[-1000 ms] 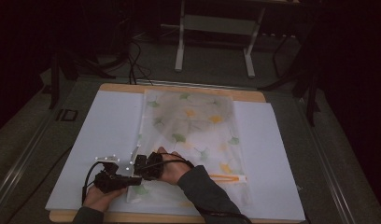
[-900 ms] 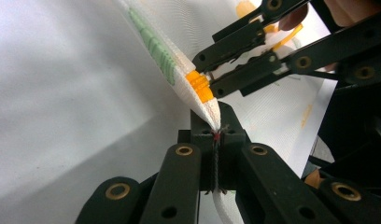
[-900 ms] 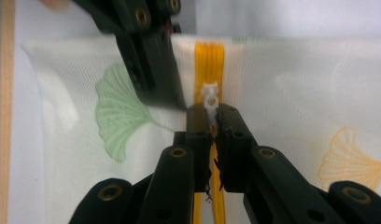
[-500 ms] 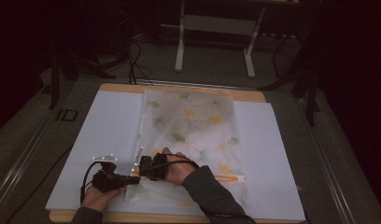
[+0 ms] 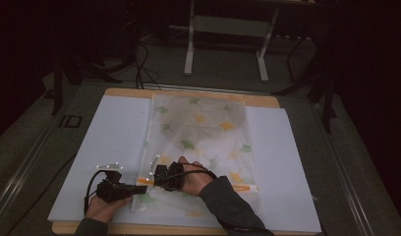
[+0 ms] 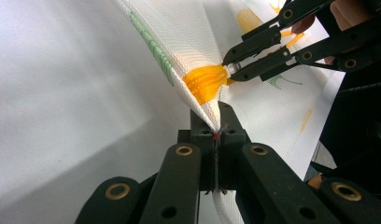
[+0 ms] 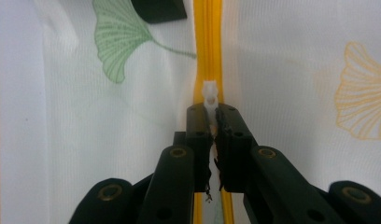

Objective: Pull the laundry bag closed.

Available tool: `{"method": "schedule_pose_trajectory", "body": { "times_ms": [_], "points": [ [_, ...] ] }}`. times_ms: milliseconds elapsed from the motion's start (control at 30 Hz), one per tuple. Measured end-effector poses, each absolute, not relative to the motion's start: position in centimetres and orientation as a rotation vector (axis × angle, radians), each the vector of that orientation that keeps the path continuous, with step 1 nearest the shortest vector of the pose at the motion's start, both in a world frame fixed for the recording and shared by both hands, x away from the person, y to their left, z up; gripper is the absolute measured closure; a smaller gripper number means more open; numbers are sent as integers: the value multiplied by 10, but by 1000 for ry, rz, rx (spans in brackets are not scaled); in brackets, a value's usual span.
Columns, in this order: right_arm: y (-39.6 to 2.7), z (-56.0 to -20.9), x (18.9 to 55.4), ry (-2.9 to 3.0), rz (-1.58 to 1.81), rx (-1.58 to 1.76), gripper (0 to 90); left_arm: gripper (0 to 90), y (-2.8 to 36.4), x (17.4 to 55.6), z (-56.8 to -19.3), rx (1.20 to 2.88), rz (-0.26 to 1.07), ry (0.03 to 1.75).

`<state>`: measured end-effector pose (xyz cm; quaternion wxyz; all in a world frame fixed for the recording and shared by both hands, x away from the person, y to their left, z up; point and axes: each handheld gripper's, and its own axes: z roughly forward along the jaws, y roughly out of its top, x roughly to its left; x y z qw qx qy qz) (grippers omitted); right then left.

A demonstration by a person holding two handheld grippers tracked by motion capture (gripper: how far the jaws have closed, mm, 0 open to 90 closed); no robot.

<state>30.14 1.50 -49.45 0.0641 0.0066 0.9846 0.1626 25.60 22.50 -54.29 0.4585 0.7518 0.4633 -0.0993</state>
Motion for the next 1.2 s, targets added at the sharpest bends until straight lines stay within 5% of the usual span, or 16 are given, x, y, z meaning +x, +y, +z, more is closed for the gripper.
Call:
{"method": "schedule_pose_trajectory", "body": {
  "times_ms": [1200],
  "points": [
    [-13,-492,301,2960,490,68,845,889,228,255,-542,1845,-227,1147]
  ]
}}
